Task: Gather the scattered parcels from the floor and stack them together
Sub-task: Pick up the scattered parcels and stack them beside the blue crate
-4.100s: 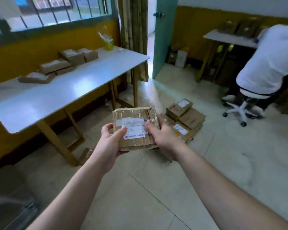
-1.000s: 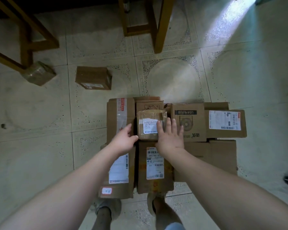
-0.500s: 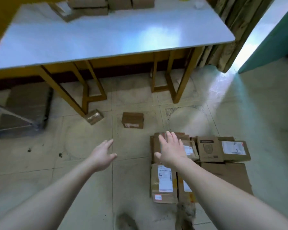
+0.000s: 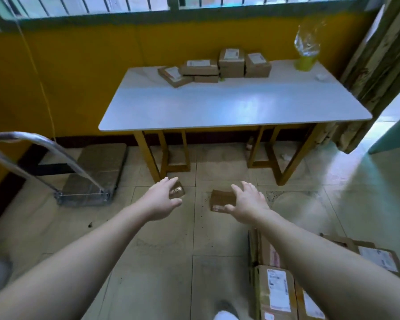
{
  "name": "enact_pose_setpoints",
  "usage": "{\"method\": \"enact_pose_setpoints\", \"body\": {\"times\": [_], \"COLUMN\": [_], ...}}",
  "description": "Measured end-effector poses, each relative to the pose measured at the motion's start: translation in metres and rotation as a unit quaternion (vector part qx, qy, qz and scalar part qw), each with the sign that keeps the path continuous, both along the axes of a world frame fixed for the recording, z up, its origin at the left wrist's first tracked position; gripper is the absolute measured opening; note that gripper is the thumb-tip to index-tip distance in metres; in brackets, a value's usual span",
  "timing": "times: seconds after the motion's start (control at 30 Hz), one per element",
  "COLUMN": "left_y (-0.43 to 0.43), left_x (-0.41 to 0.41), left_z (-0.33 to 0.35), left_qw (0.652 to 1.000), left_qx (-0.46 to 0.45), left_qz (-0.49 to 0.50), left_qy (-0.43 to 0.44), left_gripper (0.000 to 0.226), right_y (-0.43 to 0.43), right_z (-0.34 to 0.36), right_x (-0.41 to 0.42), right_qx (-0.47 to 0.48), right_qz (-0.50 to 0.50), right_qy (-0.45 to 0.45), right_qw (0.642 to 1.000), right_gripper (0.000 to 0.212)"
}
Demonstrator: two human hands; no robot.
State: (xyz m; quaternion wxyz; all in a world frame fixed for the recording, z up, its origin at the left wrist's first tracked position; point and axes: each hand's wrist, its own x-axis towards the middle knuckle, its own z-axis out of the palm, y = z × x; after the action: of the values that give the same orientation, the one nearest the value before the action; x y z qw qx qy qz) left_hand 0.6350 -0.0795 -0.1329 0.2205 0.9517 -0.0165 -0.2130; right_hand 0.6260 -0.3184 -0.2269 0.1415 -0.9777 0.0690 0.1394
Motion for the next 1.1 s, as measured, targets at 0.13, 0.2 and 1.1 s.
{"method": "enact_pose_setpoints", "body": {"times": [0.13,0.2,1.1], "left_y": [-0.008,-0.014,-0.134], "left_x": [0.046,0.075,0.332], "left_z": [-0.008,-0.017,-0.551], "left_qw": [1.0,0.999,0.963], "left_qx": [-0.005,0.001,-0.08], "left_qz": [-0.023,-0.042,-0.145], "left_qy": [0.016,0.029,0.213], "left_gripper": [0.073,0.072,0.063], "right_y": [-0.011,-0.018,-0.06], "right_z": [-0.013,-0.025,-0.461], "right_x": [0.028,0.048,0.224], "right_qx": [-0.012,-0.001,0.133], "right_qz": [-0.044,-0.073,-0.268], "right_qy": [0.018,0.03,0.116], "right_qw": [0.999,0.997,0.947], "right_gripper": [0.079,0.078,0.07]}}
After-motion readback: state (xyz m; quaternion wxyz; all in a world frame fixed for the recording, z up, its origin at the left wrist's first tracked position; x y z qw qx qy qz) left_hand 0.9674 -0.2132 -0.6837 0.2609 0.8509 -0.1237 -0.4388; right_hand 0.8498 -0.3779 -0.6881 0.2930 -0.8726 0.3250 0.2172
